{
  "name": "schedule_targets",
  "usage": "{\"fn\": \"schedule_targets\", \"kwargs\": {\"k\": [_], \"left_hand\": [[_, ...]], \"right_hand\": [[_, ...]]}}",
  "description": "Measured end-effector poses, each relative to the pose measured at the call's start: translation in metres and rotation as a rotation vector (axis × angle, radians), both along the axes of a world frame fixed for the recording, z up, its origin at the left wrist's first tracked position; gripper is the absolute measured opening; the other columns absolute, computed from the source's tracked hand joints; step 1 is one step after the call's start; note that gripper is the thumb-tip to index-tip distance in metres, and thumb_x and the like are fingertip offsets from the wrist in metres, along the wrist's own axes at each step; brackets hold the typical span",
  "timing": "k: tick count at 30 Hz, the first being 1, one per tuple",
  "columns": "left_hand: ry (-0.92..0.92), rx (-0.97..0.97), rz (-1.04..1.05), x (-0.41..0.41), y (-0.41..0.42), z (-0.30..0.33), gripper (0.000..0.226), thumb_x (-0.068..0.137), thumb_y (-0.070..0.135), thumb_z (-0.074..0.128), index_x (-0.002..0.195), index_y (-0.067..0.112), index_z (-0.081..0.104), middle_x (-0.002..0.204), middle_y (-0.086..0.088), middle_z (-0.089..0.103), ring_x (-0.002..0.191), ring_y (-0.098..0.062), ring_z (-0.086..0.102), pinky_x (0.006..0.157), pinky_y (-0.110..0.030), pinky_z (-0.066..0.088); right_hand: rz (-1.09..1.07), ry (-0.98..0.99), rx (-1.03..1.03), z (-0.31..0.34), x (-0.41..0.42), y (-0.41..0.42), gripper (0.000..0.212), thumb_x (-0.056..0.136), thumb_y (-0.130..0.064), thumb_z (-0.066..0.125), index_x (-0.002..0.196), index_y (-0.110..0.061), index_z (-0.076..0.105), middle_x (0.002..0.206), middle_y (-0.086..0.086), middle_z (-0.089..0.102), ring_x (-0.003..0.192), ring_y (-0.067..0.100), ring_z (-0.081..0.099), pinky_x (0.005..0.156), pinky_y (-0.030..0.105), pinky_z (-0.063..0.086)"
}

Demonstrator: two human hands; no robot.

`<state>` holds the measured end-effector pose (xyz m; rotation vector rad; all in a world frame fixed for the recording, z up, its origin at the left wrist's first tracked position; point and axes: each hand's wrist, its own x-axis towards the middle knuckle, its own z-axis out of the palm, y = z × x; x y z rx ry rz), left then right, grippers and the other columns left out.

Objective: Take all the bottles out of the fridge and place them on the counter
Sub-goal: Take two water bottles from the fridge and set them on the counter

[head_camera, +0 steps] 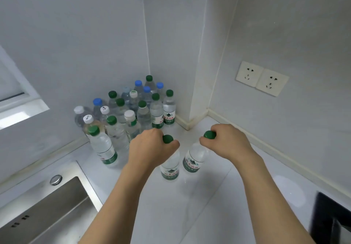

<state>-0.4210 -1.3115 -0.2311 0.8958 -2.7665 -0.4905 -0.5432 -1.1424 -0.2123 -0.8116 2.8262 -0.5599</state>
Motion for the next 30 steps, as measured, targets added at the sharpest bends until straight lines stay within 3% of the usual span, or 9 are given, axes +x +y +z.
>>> {"fn": "schedule_targets", "kwargs": {"k": [5,10,14,19,24,30], "left_hand": [[-0.001,0.019,0.016,-0.017,-0.038,-0.008,0.041,0.070,0.050,0.053,0.056,0.014,0.038,0.050,0.003,0.040,0.049,-0.020,0.038,0.047,-0.024,0.030],[-0.021,0.024,0.013,-0.044,-0.061,-0.017,0.040,0.072,0.049,0.053,0.059,0.014,0.042,0.055,0.003,0.046,0.053,-0.020,0.043,0.050,-0.025,0.032],[-0.040,0.060,0.017,-0.068,-0.078,-0.025,0.036,0.077,0.047,0.054,0.065,0.013,0.048,0.062,0.001,0.054,0.059,-0.020,0.051,0.053,-0.026,0.037],[-0.062,0.111,-0.022,-0.102,-0.090,-0.033,0.034,0.083,0.044,0.054,0.065,0.018,0.044,0.064,0.004,0.050,0.065,-0.022,0.052,0.057,-0.028,0.036],[-0.075,0.091,-0.037,-0.132,-0.100,-0.050,0.032,0.084,0.044,0.051,0.066,0.020,0.040,0.064,0.006,0.046,0.067,-0.024,0.050,0.059,-0.029,0.034],[-0.060,0.092,-0.022,-0.155,-0.117,-0.062,0.026,0.087,0.041,0.049,0.081,0.016,0.050,0.076,0.001,0.051,0.071,-0.025,0.051,0.061,-0.031,0.036]], "right_hand": [[0.088,0.075,0.072,0.002,-0.021,-0.050,0.034,0.077,-0.043,0.060,0.061,-0.019,0.042,0.061,-0.003,0.050,0.057,0.014,0.046,0.050,0.027,0.027],[0.163,0.123,0.148,-0.016,-0.054,-0.088,0.034,0.078,-0.047,0.057,0.066,-0.017,0.047,0.069,-0.001,0.056,0.069,0.024,0.056,0.051,0.026,0.029],[0.215,0.137,0.199,-0.029,-0.085,-0.110,0.034,0.081,-0.047,0.054,0.068,-0.017,0.046,0.072,0.000,0.056,0.072,0.025,0.055,0.051,0.027,0.027],[0.268,0.145,0.239,-0.042,-0.117,-0.134,0.032,0.084,-0.045,0.055,0.071,-0.019,0.042,0.080,0.002,0.055,0.074,0.027,0.051,0.059,0.030,0.031],[0.284,0.157,0.214,-0.057,-0.143,-0.152,0.029,0.083,-0.041,0.059,0.077,-0.017,0.044,0.081,0.003,0.053,0.073,0.028,0.053,0.061,0.030,0.035],[0.290,0.109,0.100,-0.073,-0.164,-0.171,0.025,0.085,-0.036,0.061,0.081,-0.016,0.048,0.083,0.007,0.058,0.076,0.029,0.057,0.059,0.030,0.038]]}}
